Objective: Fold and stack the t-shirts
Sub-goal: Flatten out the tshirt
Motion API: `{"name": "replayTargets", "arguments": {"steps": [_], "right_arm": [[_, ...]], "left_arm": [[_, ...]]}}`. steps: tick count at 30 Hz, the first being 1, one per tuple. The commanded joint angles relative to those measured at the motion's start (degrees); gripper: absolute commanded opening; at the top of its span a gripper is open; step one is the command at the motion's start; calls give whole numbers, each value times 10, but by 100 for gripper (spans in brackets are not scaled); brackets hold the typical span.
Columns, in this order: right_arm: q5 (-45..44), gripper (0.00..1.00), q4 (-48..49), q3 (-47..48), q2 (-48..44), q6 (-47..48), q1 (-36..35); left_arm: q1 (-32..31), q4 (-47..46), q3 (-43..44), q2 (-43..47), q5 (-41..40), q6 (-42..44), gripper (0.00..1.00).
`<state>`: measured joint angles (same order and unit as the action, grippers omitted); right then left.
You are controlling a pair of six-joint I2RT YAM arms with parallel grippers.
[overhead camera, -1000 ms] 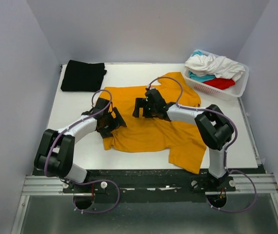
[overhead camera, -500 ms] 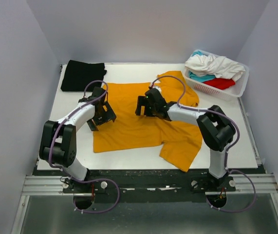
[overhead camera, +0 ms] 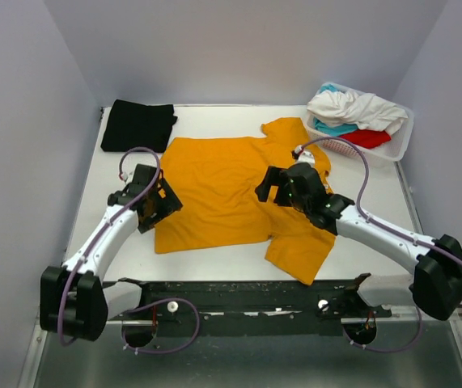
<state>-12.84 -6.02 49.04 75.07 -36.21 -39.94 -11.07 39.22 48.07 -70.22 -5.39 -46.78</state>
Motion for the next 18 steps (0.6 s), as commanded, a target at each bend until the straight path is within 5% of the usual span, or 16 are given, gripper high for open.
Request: {"name": "replayTargets", "arguments": {"steps": [1,7,12,18], "right_arm": [[-34,100,-20,-52,-49,-17,0],[-50,100,-45,-71,-78,-7,0],[-51,100,-54,-63,-60,-4,0],[-65,100,-61,-53,-48,-5,0]], "left_arm": [[-22,49,-119,95,-3,-84,99],[-8,17,-217,207,-29,-146,94],[5,-34,-225,168,-14,-155,69],[5,-59,-207,89,1,-157,58]]}}
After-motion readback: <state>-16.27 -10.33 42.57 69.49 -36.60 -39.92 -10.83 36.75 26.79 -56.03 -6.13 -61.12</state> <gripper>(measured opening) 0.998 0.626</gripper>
